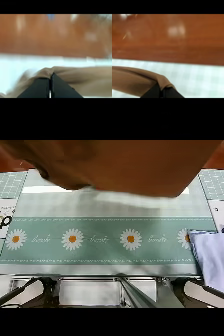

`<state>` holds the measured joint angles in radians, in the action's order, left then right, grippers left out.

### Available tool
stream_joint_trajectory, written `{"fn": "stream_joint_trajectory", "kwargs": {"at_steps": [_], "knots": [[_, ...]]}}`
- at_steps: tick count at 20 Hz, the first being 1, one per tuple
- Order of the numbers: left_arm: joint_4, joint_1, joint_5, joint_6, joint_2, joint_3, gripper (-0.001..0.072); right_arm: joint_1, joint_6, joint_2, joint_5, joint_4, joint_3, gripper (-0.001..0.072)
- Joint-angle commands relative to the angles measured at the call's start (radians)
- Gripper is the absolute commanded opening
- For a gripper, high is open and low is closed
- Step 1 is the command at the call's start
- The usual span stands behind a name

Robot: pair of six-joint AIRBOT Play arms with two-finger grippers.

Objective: Fold the shirts.

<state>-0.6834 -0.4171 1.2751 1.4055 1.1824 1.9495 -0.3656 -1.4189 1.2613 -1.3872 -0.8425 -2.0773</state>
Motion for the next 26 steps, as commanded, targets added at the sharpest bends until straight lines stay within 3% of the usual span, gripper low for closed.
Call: {"fn": "stream_joint_trajectory", "kwargs": {"at_steps": [1, 7, 11, 15, 21, 26], "knots": [[-0.014, -0.057, -0.047, 0.031, -0.117, 0.198, 0.0014, 0.001, -0.033, -0.143, 0.019, -0.111, -0.090, 0.0028], [-0.314, -0.072, -0.035, 0.060, -0.460, 0.073, 0.0014, 0.001, -0.047, -0.413, 0.034, -0.201, 0.013, 0.0028], [-0.648, 0.177, 0.020, 0.121, -0.611, 0.073, 0.0015, 0.001, -0.037, -0.533, -0.094, -0.323, 0.091, 0.0028], [-0.916, 0.411, 0.179, 0.207, -0.640, 0.057, 0.0015, 0.002, -0.036, -0.644, -0.121, -0.318, 0.293, 0.0028], [-0.947, 0.473, 0.145, 0.278, -0.548, -0.280, 0.0015, 0.002, -0.007, -0.642, -0.063, -0.257, 0.577, 0.0028], [-0.930, 0.473, -0.091, 0.319, -0.279, -0.505, 0.0015, 0.002, 0.095, -0.419, 0.062, -0.200, 0.738, 0.0028]]}}
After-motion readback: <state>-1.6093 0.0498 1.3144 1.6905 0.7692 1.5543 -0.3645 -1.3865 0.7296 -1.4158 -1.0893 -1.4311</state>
